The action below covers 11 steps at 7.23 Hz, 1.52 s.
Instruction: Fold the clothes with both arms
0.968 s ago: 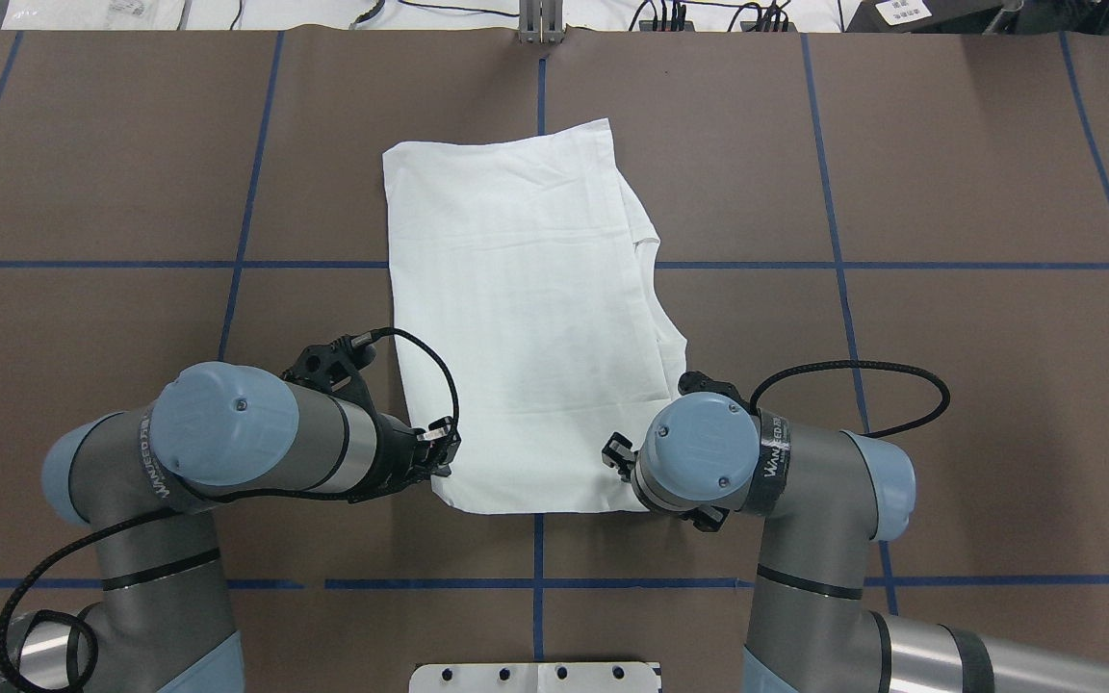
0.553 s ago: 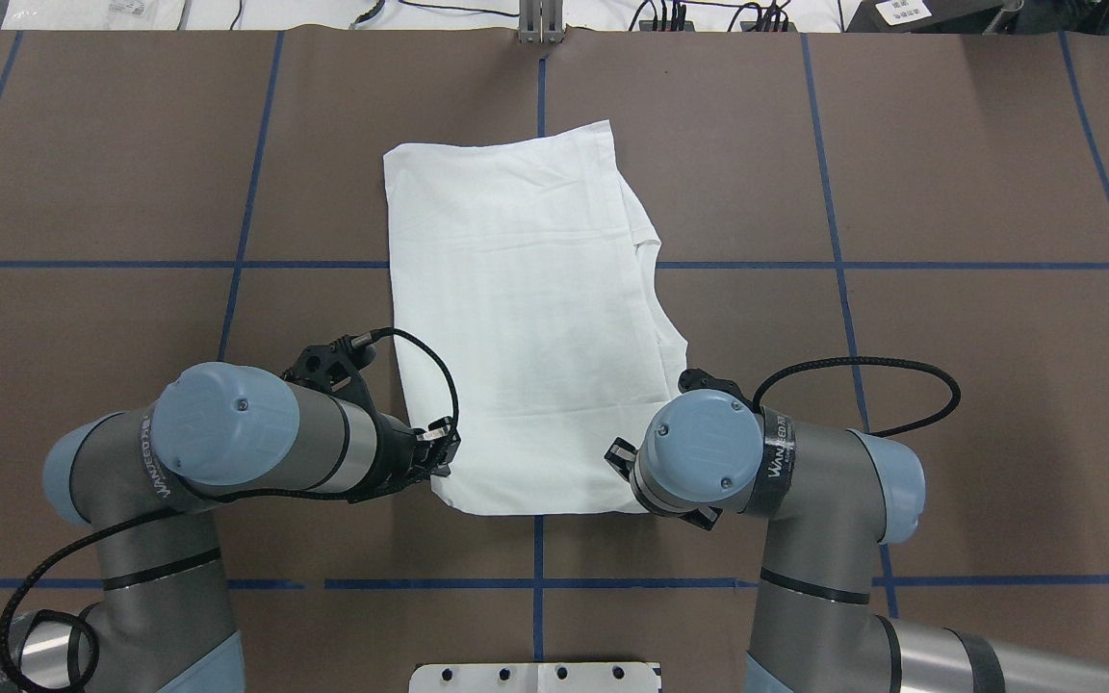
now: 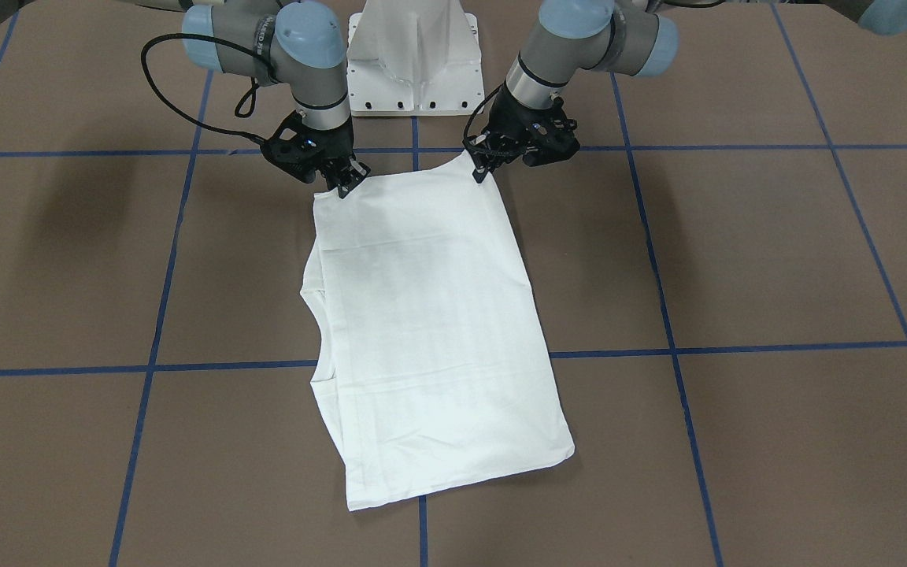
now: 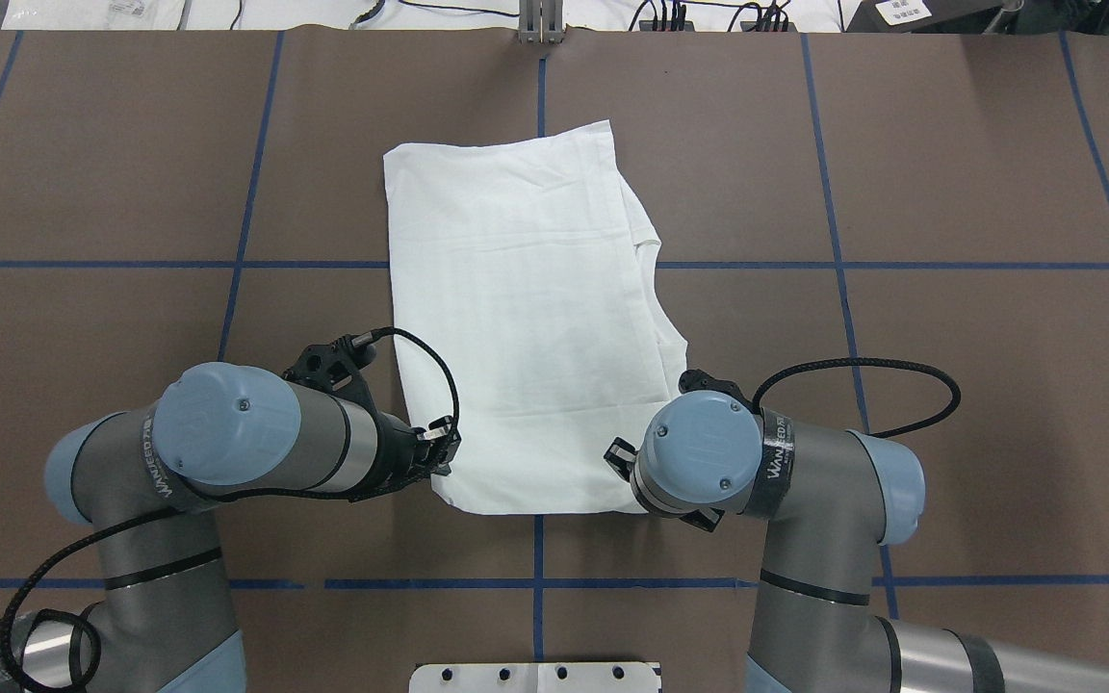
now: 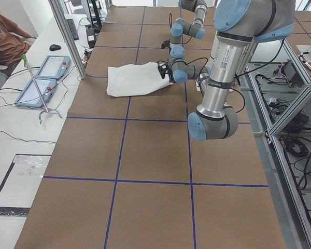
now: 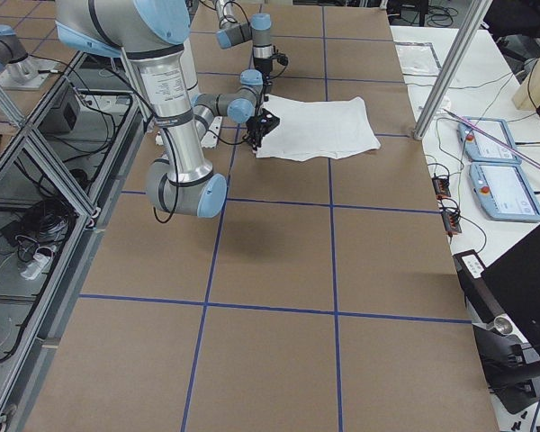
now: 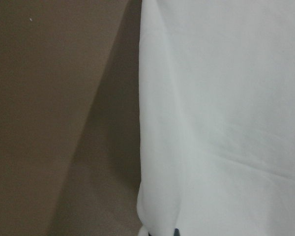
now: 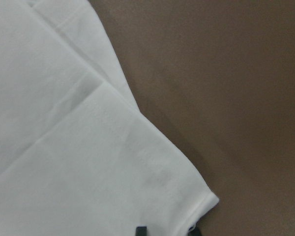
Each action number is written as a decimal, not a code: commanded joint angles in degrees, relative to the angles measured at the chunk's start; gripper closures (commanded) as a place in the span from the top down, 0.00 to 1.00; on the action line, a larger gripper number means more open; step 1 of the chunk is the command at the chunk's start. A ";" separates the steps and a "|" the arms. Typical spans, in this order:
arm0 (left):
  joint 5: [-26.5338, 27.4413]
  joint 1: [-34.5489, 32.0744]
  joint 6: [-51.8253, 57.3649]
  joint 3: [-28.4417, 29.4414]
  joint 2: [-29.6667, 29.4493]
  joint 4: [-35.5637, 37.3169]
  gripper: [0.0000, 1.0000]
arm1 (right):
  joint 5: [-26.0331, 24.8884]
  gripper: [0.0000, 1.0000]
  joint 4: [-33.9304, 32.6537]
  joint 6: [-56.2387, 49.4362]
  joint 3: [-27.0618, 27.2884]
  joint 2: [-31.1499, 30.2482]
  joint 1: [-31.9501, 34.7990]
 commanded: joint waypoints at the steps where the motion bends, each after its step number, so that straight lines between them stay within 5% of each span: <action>1: 0.01 0.00 0.10 0.00 0.00 0.00 0.00 | 0.00 0.94 0.00 0.01 -0.01 0.07 0.00; 11: 0.01 -0.09 0.10 0.09 0.00 0.09 0.00 | -1.14 0.87 0.70 0.80 -2.65 1.03 -1.15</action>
